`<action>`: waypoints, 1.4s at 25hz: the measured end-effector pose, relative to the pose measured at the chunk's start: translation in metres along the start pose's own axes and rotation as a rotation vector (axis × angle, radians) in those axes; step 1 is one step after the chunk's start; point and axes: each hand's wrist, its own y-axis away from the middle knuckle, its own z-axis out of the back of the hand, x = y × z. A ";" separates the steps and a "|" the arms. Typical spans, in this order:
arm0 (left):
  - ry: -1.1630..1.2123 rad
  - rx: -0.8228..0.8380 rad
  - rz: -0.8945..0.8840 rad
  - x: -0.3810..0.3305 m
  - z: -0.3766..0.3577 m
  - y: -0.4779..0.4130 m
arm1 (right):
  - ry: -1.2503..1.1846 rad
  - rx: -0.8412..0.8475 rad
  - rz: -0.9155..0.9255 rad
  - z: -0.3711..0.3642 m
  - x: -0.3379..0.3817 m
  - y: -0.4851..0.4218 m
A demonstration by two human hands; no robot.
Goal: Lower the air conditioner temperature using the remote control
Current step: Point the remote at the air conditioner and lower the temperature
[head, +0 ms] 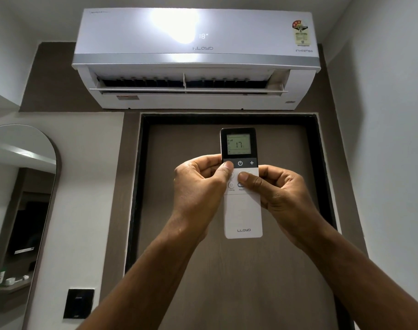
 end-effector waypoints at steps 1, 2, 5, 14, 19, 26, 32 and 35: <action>0.001 -0.004 0.002 0.000 -0.001 -0.001 | 0.007 0.000 0.000 0.001 0.000 0.000; 0.004 -0.009 0.005 0.000 -0.001 -0.001 | 0.008 0.002 0.001 0.001 0.000 0.000; 0.014 -0.030 0.010 0.001 -0.002 -0.001 | 0.006 0.002 0.002 0.001 -0.001 0.001; -0.005 -0.021 0.020 0.008 -0.007 0.003 | -0.008 -0.042 -0.018 0.004 -0.009 0.004; 0.015 -0.011 0.017 0.011 -0.008 0.002 | 0.007 -0.044 -0.010 0.005 -0.011 0.001; 0.013 0.116 -0.014 0.025 -0.001 0.001 | -0.010 -0.047 -0.047 0.011 -0.019 0.003; 0.053 0.256 0.186 0.084 -0.004 0.045 | 0.041 -0.102 -0.252 0.029 -0.064 0.059; 0.072 0.310 0.369 0.133 -0.015 0.093 | 0.068 -0.162 -0.417 0.043 -0.099 0.121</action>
